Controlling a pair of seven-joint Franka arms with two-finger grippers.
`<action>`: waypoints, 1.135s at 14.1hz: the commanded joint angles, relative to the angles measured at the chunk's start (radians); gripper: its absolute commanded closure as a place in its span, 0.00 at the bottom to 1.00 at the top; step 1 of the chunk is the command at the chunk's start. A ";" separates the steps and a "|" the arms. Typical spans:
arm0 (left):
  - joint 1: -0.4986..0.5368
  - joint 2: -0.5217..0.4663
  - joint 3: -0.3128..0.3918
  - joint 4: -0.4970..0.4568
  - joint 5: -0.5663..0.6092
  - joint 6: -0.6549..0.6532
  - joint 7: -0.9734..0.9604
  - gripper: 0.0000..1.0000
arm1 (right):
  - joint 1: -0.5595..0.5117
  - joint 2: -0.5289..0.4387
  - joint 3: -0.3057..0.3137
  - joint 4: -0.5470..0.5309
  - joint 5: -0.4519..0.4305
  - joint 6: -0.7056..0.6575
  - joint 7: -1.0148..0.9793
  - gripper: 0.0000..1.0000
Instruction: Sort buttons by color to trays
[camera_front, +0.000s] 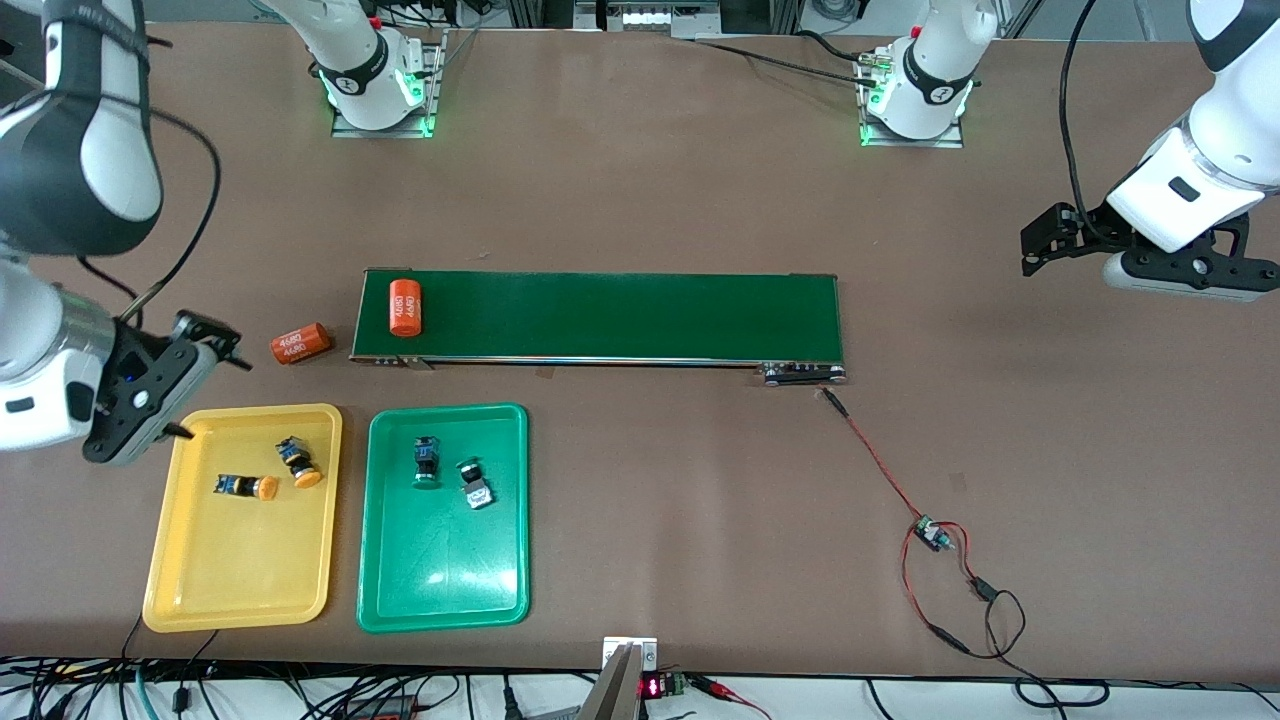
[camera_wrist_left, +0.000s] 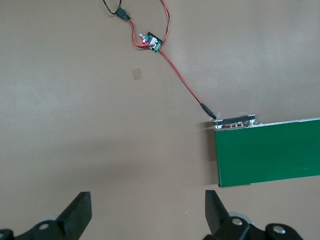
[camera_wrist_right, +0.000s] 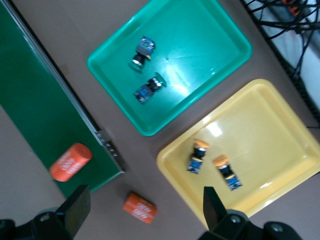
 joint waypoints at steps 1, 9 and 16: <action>-0.001 -0.002 -0.002 0.018 0.025 -0.025 0.009 0.00 | 0.044 -0.059 -0.005 -0.036 0.010 -0.088 0.236 0.00; 0.001 -0.002 -0.002 0.018 0.025 -0.025 0.008 0.00 | 0.127 -0.093 -0.008 -0.091 -0.048 -0.165 0.902 0.00; -0.001 -0.002 -0.002 0.018 0.025 -0.025 0.006 0.00 | -0.086 -0.185 -0.012 -0.151 -0.134 -0.120 0.887 0.00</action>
